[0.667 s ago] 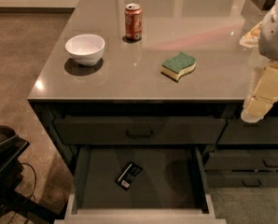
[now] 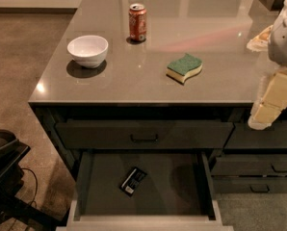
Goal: Pick rxbar chocolate from middle drawer and place on counter
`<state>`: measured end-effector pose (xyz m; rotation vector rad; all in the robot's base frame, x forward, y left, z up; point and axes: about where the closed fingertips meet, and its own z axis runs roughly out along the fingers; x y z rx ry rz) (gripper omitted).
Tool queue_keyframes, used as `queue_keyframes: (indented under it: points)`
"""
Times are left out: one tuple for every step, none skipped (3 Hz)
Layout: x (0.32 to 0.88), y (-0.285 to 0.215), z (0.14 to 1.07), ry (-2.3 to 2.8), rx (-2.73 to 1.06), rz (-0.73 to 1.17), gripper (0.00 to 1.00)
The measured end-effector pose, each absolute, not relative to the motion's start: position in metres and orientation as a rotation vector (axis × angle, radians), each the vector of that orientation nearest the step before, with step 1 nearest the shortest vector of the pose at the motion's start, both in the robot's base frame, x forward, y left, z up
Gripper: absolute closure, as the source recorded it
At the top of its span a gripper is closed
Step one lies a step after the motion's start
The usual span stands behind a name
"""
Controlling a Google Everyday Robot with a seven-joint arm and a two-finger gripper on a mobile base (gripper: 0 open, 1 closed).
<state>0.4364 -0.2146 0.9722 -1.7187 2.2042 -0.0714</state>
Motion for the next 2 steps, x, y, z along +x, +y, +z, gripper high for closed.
queue_keyframes:
  points:
    - [0.415, -0.201, 0.959, 2.131, -1.692, -0.032, 0.00]
    - [0.398, -0.178, 0.898, 2.086, -1.623, 0.133, 0.00]
